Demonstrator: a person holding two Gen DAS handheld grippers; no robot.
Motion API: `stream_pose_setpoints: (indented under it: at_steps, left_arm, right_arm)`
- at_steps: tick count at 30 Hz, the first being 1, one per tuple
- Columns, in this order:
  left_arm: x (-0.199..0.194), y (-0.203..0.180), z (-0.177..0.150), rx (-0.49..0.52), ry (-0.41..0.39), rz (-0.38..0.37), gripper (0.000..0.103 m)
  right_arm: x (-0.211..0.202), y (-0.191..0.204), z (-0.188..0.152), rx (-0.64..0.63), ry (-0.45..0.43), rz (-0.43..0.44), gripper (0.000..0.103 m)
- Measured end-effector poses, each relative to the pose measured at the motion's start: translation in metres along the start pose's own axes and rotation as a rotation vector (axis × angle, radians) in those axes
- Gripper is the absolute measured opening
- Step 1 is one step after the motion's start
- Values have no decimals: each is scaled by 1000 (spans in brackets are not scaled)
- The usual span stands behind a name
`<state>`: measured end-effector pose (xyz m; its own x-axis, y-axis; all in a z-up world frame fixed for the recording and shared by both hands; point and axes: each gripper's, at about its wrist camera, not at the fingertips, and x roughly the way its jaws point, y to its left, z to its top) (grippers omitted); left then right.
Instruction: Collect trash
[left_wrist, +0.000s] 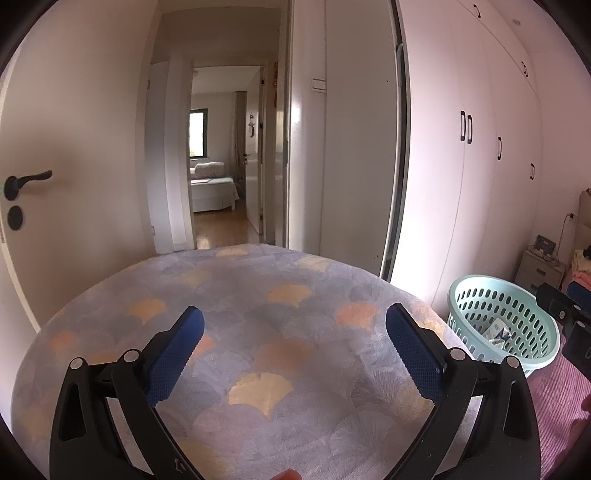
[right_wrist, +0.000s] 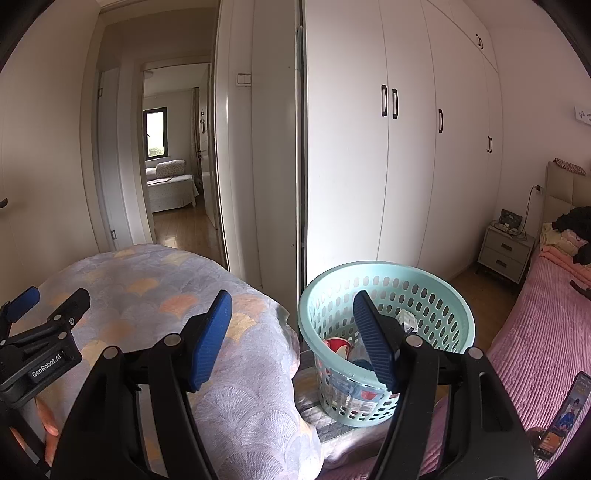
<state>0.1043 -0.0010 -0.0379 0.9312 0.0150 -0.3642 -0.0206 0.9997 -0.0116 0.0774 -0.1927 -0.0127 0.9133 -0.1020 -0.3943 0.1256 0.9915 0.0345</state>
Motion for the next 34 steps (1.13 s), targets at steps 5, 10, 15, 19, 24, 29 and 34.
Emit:
stream_pose_setpoints:
  at_steps: [5,10,15,19,24,29,34]
  left_arm:
    - [-8,1,5,0,24,-10,96]
    - [-19,6,11,5,57,-34,96]
    - [-32,11,11,11,56,-26,96]
    - [-39,14,10,12,48,6,96]
    - [-46,15,12,16,14,53,96]
    - [-42,19,13,28,52,47,96]
    - [-42,33,12,13,64,52,96]
  right_arm:
    - [-6,2,4,22,1,11,65]
    - [-17,7,6,18,-15,27,65]
    - [-26,11,9,14,-25,45,65]
    - [-30,18,10,4,-30,57,65]
    - [-32,23,10,-9,-32,61,65]
    - [-30,27,9,-11,-17,67,65]
    - [-26,39,13,-23,-4,89,65]
